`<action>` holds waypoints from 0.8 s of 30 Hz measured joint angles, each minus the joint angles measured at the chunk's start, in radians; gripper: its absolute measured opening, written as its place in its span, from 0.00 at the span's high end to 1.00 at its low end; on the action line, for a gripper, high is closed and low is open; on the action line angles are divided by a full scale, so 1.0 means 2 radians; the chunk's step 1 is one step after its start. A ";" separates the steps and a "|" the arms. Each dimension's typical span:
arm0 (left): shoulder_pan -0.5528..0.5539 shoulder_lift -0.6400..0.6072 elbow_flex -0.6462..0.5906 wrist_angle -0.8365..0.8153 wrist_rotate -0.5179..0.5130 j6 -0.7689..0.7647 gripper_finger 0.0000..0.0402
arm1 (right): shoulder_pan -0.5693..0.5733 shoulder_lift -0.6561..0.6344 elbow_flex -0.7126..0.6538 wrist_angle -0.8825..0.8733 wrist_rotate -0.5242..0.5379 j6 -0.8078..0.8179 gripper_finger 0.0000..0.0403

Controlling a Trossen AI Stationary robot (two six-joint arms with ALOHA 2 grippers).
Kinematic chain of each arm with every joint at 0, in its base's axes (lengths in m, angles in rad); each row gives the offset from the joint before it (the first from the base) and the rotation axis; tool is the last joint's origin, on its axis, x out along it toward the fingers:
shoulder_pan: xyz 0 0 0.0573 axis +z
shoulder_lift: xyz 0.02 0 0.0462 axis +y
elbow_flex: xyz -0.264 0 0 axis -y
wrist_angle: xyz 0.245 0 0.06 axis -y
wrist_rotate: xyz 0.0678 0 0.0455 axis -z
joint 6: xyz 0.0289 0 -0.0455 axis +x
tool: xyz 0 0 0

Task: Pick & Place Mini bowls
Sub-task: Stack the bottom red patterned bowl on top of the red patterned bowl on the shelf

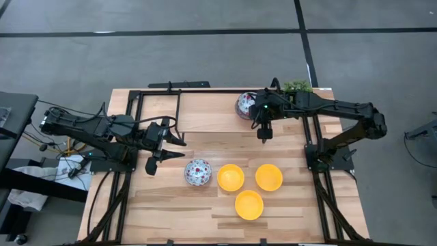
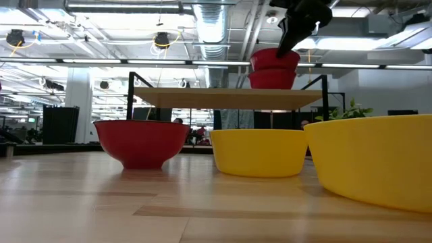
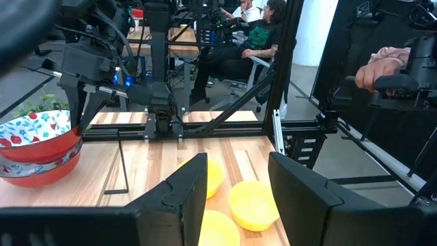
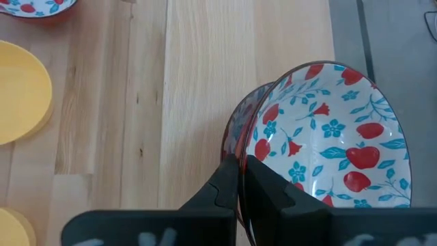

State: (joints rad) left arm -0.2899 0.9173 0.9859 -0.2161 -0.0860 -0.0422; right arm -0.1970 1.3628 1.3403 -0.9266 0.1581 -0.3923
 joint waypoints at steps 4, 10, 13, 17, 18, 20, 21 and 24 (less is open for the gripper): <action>0.000 0.000 0.000 0.000 0.000 0.000 0.62 | -0.001 0.000 0.000 0.000 0.000 0.000 0.98; 0.000 0.000 0.000 0.000 0.000 0.000 0.62 | -0.001 0.000 0.000 0.009 -0.001 0.001 0.98; 0.000 0.000 0.000 0.000 0.000 0.000 0.62 | -0.001 0.000 0.000 0.015 -0.001 0.001 0.98; 0.000 0.000 0.000 0.000 0.000 0.000 0.62 | -0.001 0.000 0.000 0.015 -0.001 0.001 0.98; 0.000 0.000 0.000 0.000 0.000 0.000 0.62 | -0.001 0.000 0.000 0.015 -0.002 0.001 0.98; 0.000 0.000 0.000 0.000 0.000 0.000 0.62 | -0.001 0.003 -0.001 0.016 -0.002 0.001 0.98; 0.000 0.000 0.000 0.000 0.000 0.000 0.62 | -0.001 0.008 -0.001 0.017 -0.001 0.001 0.98; 0.000 0.000 0.000 0.000 0.000 0.000 0.62 | -0.004 0.022 -0.003 0.008 -0.002 0.003 0.98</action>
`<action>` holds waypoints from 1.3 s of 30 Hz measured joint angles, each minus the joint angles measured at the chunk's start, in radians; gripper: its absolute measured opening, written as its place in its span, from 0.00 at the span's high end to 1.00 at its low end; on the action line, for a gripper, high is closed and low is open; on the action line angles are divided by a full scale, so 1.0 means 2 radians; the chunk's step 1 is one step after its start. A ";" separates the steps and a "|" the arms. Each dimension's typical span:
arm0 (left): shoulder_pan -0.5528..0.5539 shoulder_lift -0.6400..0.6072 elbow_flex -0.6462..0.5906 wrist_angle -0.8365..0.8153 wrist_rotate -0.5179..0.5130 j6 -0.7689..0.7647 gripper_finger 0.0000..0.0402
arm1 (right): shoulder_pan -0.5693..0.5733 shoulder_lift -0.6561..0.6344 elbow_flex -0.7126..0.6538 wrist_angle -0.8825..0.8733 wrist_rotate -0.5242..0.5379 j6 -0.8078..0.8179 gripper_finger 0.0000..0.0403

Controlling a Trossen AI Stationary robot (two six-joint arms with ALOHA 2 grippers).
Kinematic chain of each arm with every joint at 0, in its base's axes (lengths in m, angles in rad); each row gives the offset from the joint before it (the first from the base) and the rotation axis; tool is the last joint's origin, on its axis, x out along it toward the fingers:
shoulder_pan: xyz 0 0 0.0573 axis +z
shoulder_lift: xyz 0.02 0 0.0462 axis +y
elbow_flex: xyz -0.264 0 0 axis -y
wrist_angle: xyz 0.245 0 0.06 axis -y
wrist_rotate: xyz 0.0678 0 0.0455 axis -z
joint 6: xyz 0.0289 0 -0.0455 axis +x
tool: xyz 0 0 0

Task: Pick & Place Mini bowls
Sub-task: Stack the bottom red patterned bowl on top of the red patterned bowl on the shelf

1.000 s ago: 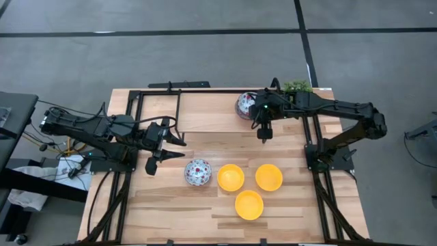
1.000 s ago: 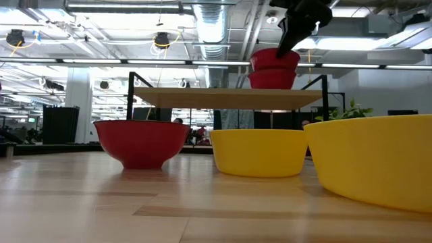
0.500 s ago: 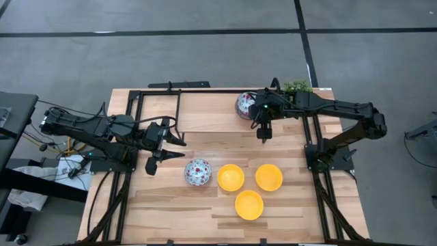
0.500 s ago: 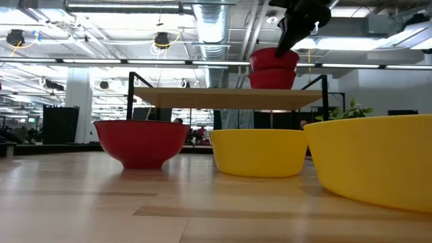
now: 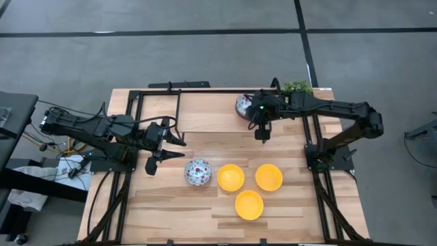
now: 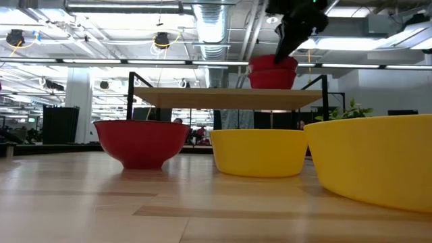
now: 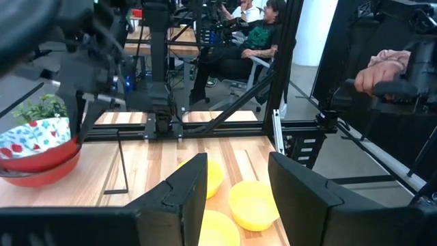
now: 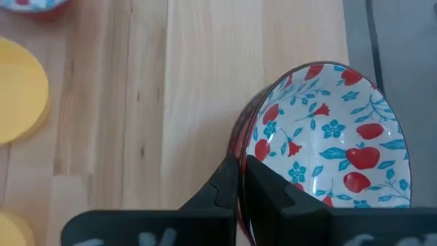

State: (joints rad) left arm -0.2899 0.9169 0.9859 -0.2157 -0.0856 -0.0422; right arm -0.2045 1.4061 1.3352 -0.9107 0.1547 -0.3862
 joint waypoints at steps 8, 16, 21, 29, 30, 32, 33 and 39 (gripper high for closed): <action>0.000 0.000 0.000 0.000 0.000 0.000 0.62 | -0.003 0.012 0.001 0.011 0.001 -0.004 0.98; 0.000 0.000 0.000 0.000 0.000 0.000 0.62 | -0.004 0.014 0.001 0.007 0.001 -0.004 0.98; 0.000 0.000 0.000 0.000 0.000 0.000 0.62 | -0.003 0.014 0.001 0.002 0.001 -0.003 0.98; 0.000 0.000 0.000 0.000 0.000 0.000 0.62 | -0.003 0.014 0.001 0.001 0.002 -0.004 0.96; 0.000 0.000 0.000 0.000 0.000 0.000 0.62 | -0.003 0.014 0.001 0.001 0.002 -0.004 0.95; 0.000 0.000 0.000 0.000 0.000 0.000 0.62 | -0.003 0.013 0.001 0.001 0.003 -0.003 0.93; 0.000 0.000 0.000 0.000 0.000 0.000 0.62 | -0.003 0.013 0.001 0.001 0.003 -0.004 0.92; 0.000 0.000 0.000 0.000 0.000 0.000 0.62 | -0.003 0.013 0.001 0.001 0.003 -0.003 0.86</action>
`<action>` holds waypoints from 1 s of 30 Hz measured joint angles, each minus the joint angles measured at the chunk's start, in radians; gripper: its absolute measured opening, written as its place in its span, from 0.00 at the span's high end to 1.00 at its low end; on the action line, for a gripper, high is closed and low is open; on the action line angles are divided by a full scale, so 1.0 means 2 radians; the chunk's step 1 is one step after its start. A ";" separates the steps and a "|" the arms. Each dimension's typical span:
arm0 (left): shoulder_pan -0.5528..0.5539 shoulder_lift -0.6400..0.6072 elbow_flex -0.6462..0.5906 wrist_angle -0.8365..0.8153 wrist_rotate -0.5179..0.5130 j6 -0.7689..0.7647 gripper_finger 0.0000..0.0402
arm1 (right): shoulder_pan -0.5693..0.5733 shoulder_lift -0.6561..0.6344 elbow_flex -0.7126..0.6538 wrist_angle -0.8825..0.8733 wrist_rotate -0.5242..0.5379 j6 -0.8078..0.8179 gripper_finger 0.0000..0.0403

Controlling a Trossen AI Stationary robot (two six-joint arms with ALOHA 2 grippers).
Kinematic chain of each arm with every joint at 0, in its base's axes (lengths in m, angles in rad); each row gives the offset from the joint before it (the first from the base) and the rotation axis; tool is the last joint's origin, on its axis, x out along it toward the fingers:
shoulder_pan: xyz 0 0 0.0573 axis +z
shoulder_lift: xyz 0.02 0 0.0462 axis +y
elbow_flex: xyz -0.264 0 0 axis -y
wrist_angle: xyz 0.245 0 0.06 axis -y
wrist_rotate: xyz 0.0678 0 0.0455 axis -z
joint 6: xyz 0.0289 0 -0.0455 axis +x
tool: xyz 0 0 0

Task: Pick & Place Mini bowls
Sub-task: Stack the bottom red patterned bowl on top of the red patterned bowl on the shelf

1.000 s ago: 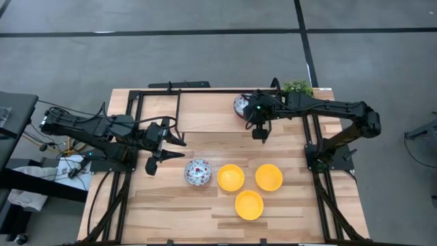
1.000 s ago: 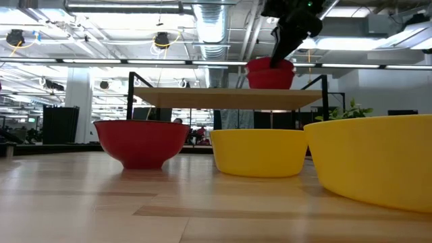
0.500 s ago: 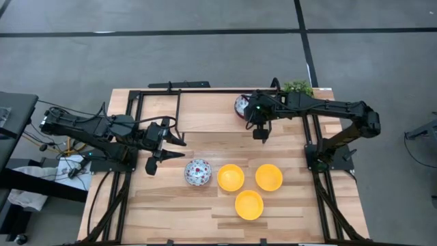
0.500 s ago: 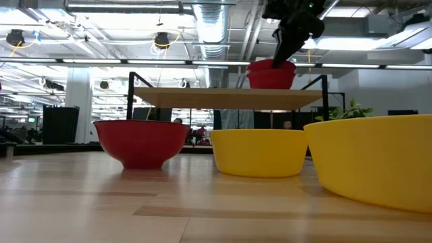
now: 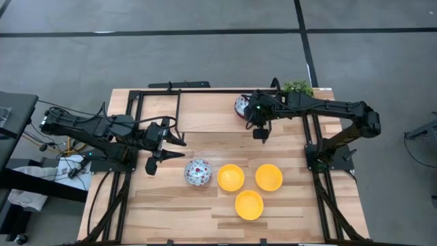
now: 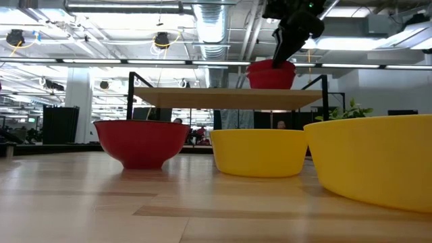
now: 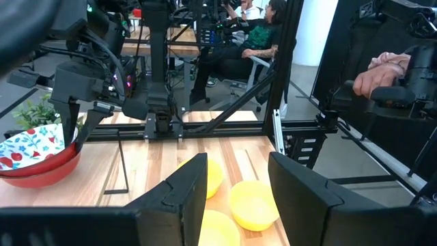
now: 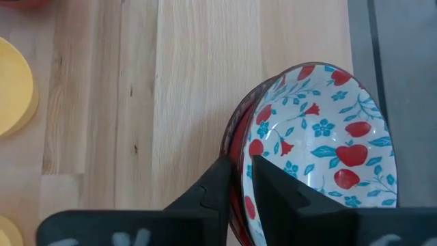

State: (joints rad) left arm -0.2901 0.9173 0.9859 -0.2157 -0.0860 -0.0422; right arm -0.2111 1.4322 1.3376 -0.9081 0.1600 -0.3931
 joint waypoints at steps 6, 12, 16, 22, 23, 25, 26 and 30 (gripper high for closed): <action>0.000 0.000 0.000 0.000 0.000 0.000 0.62 | 0.000 0.000 0.000 0.002 0.002 0.000 0.84; 0.000 0.000 0.000 0.000 0.000 0.000 0.62 | 0.001 0.000 0.000 0.002 0.002 0.000 0.84; 0.000 0.000 0.000 0.000 0.000 0.000 0.62 | 0.001 0.000 0.000 0.002 0.002 0.000 0.84; 0.000 0.000 0.000 0.000 0.000 0.000 0.62 | 0.001 0.000 0.000 0.001 0.000 0.000 0.84; 0.000 0.000 0.000 0.000 0.000 0.000 0.62 | 0.001 0.000 0.000 0.001 0.000 0.000 0.84; 0.000 0.000 0.000 0.000 0.000 0.000 0.62 | 0.001 0.000 0.000 0.001 0.000 0.001 0.84; 0.000 0.000 0.000 0.000 0.000 0.000 0.62 | 0.001 0.000 0.000 0.001 0.000 0.001 0.84; 0.000 0.000 0.000 0.000 0.000 0.000 0.62 | 0.001 0.000 0.000 0.000 -0.001 0.001 0.84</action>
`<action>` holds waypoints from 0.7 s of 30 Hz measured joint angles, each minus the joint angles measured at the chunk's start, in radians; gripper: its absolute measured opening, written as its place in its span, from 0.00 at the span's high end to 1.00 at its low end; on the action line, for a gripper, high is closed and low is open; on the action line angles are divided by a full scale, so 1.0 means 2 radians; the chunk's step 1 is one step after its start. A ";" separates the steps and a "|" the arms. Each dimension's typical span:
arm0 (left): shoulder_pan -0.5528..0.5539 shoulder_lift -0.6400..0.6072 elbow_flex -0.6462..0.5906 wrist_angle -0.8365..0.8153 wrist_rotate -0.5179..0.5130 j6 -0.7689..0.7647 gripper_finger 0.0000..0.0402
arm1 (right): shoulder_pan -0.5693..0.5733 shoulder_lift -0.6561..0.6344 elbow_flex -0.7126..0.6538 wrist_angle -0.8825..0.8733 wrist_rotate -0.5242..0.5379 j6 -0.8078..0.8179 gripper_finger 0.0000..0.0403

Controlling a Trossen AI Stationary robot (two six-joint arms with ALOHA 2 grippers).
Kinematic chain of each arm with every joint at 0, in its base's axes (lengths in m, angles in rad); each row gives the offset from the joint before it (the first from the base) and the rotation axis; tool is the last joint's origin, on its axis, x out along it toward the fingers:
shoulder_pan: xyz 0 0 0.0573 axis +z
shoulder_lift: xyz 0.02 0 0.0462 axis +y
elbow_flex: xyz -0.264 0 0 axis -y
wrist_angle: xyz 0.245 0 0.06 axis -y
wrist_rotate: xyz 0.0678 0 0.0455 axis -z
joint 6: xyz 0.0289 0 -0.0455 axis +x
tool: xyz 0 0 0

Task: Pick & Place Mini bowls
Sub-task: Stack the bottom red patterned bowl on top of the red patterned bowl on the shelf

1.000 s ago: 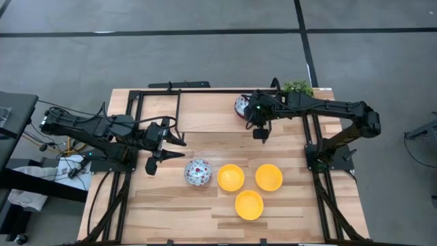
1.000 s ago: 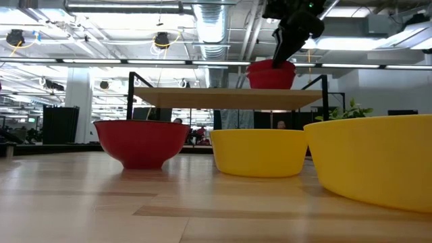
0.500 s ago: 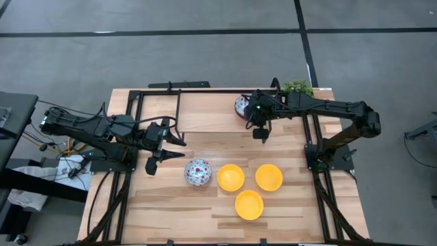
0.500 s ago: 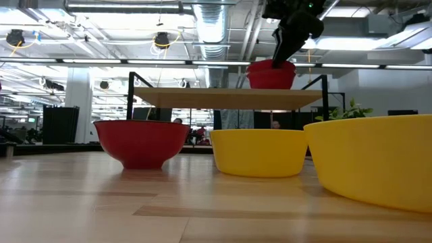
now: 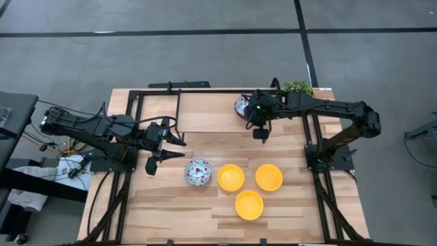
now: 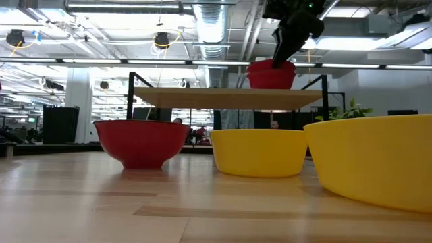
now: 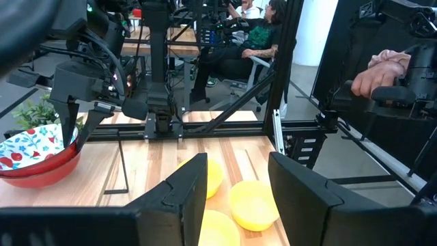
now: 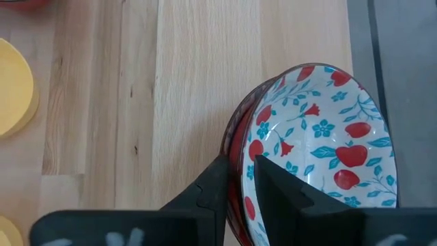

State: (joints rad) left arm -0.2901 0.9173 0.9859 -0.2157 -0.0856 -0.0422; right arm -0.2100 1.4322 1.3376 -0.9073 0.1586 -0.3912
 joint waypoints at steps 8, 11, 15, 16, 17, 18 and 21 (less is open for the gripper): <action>0.000 0.000 0.000 0.000 0.000 0.000 0.62 | 0.000 0.000 0.000 -0.001 -0.001 0.001 0.84; 0.000 0.000 0.000 0.000 0.000 0.000 0.62 | 0.000 0.000 0.000 -0.001 -0.001 0.004 0.84; 0.000 0.000 0.000 0.000 0.000 0.000 0.62 | 0.000 0.000 0.000 -0.002 -0.001 0.004 0.84; 0.000 0.000 0.000 0.000 0.000 0.000 0.62 | 0.000 0.000 0.000 -0.002 0.000 0.005 0.84; 0.000 0.000 0.000 0.000 0.000 0.000 0.62 | 0.000 0.000 0.000 -0.002 0.003 0.008 0.84; 0.000 0.000 0.000 0.000 0.000 0.000 0.62 | 0.000 0.000 0.000 -0.002 0.004 0.008 0.84; 0.000 0.000 0.000 0.000 0.000 0.000 0.62 | 0.000 0.000 0.000 -0.002 0.006 0.008 0.84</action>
State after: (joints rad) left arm -0.2901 0.9173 0.9859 -0.2157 -0.0856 -0.0422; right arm -0.2100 1.4319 1.3376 -0.9117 0.1713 -0.3748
